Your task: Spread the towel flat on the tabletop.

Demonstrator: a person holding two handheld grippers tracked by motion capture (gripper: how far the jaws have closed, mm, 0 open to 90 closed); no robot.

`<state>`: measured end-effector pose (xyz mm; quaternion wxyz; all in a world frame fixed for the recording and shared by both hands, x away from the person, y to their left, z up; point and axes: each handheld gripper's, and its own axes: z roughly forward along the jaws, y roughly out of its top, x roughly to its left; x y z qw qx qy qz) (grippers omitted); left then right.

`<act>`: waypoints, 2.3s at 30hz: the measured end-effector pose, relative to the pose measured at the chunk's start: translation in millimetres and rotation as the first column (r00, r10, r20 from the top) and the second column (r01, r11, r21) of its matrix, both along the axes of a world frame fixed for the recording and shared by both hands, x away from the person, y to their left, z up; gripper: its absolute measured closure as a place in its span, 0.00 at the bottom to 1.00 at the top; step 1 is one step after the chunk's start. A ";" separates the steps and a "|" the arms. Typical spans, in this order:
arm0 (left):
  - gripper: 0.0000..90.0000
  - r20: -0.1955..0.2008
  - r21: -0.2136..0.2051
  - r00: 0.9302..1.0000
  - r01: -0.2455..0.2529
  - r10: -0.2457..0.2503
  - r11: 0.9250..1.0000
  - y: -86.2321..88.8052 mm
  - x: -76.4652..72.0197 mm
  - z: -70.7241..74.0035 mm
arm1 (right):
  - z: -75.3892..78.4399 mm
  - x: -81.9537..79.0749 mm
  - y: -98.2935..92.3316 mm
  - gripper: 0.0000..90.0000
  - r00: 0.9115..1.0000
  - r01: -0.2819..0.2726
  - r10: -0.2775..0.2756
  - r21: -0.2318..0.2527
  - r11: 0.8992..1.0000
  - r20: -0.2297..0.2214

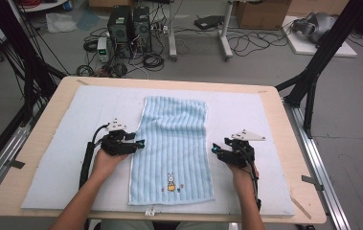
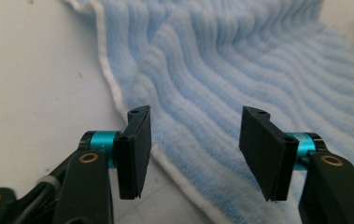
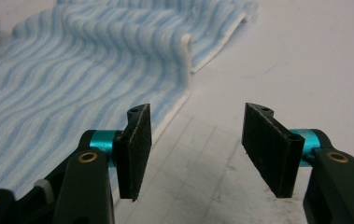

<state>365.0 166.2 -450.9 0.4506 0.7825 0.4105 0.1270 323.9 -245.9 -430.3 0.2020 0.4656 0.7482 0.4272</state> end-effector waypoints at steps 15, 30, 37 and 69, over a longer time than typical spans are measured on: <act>0.98 0.029 0.084 0.994 -0.110 0.108 0.990 4.0 21.4 -0.3 | -16.8 8.4 48.5 0.84 0.988 -0.115 0.104 -0.095 0.989 -0.117; 0.46 0.076 -0.077 0.995 -0.063 0.069 0.995 11.8 9.1 13.1 | -10.2 2.0 49.7 0.75 0.998 -0.056 0.053 -0.104 0.993 -0.031; 0.25 0.123 -0.148 0.990 -0.045 0.063 0.988 19.5 -12.0 16.0 | -4.5 -16.8 37.0 0.61 1.000 -0.022 0.022 -0.066 0.998 0.000; 0.61 -0.007 -0.003 0.999 0.045 -0.045 0.999 12.3 -89.1 -0.9 | -19.3 -83.8 33.1 0.73 0.997 -0.062 0.059 -0.060 0.996 -0.052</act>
